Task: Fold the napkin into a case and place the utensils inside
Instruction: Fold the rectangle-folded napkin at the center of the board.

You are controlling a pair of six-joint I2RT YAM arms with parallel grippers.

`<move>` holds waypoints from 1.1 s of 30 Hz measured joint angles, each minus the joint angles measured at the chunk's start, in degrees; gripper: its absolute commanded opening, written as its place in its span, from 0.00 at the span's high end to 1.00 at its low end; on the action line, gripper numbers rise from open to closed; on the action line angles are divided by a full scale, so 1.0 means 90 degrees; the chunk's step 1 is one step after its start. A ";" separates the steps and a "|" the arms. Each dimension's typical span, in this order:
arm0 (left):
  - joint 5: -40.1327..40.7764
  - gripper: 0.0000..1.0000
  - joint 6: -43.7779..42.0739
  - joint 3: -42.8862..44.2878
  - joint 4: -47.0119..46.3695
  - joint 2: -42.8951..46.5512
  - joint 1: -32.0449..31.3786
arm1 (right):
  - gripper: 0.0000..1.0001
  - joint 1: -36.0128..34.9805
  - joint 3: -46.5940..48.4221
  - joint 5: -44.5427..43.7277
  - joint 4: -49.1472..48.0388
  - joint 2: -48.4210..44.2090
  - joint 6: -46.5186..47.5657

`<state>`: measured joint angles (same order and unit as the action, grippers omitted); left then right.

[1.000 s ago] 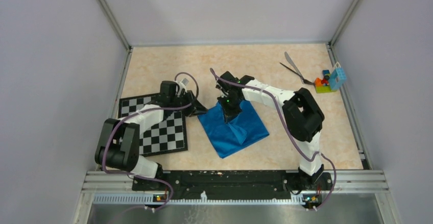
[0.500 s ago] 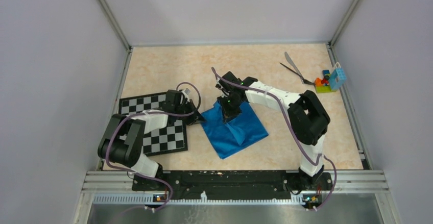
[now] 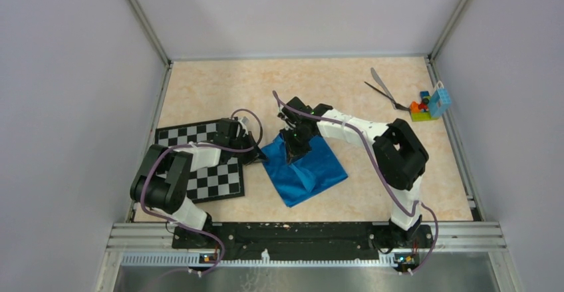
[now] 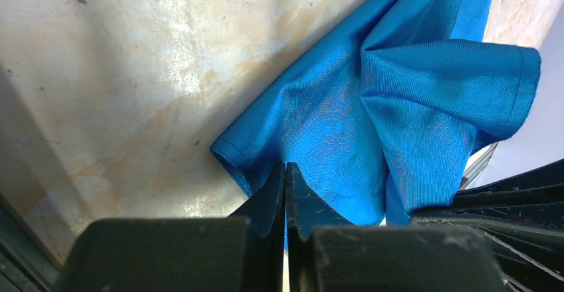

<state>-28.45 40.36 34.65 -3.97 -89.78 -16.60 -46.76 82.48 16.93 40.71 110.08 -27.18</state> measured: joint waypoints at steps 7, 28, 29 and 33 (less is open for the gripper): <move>-0.0022 0.80 -0.0005 0.0000 0.0114 0.0226 0.0000 | 0.74 0.0000 -0.0002 -0.0002 -0.0170 0.0056 -0.0121; -0.0367 0.55 -0.0612 0.0381 0.1727 0.2754 0.0352 | 0.28 0.0595 -0.2589 0.1977 -0.2776 -0.1178 -0.1175; -0.0539 0.49 -0.0580 0.0398 0.1649 0.2489 0.0233 | 0.27 0.0782 -0.2839 0.2064 -0.2922 -0.1401 -0.1175; -0.0546 0.38 -0.0427 0.0398 0.1583 0.1943 -0.0544 | 0.27 0.1273 -0.3446 0.2188 -0.3123 -0.1875 -0.1141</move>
<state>-33.36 36.51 38.24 10.28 -72.29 -21.50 -35.31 51.46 36.62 12.60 93.21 -37.45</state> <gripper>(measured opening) 0.578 0.738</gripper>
